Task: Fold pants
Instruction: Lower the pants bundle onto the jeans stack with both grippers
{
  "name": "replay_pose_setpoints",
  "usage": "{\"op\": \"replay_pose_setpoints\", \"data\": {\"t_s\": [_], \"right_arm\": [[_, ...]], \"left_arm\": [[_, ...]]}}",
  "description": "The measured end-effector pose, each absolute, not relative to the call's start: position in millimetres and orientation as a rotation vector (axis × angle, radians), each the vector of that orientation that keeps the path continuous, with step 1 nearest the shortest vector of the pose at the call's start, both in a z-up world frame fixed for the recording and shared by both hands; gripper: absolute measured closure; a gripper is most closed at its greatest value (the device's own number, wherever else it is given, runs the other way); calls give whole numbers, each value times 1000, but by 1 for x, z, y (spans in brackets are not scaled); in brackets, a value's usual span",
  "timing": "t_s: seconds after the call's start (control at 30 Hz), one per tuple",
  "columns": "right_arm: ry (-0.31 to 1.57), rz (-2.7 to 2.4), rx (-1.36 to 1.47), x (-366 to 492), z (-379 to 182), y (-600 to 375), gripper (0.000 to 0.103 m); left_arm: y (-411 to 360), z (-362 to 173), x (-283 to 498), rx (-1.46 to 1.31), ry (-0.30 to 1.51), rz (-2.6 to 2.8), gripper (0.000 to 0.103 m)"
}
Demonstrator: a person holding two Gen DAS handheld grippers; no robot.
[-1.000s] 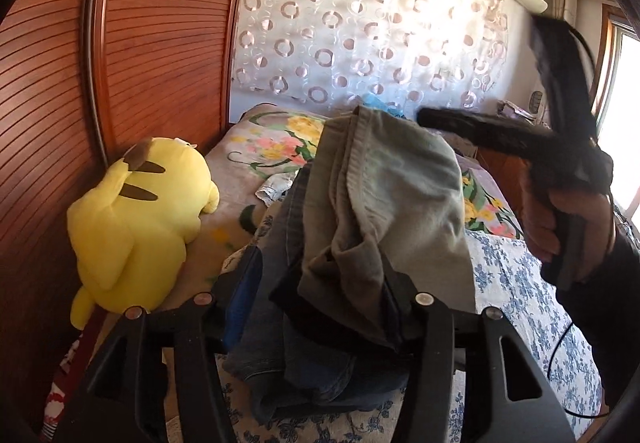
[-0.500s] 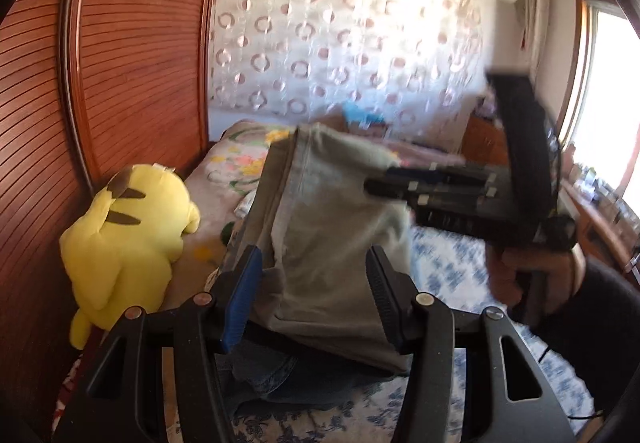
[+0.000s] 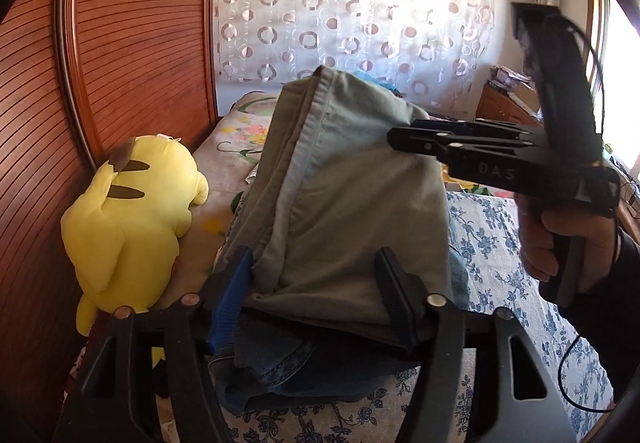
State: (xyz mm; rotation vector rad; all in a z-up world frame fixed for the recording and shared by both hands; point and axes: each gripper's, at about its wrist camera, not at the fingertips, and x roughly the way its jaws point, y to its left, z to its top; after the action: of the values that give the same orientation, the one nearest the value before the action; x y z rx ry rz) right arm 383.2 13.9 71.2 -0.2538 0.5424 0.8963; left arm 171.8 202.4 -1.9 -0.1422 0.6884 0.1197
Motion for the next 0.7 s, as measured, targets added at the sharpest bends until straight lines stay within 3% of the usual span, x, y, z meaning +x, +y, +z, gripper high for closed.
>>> {"op": "replay_pose_setpoints", "data": {"t_s": [0.27, 0.7], "right_arm": [[520, 861, -221, 352, 70, -12, 63], [530, 753, -147, 286, 64, -62, 63]], "left_arm": [[193, 5, 164, -95, 668, 120, 27], [156, 26, 135, -60, 605, 57, 25]]}}
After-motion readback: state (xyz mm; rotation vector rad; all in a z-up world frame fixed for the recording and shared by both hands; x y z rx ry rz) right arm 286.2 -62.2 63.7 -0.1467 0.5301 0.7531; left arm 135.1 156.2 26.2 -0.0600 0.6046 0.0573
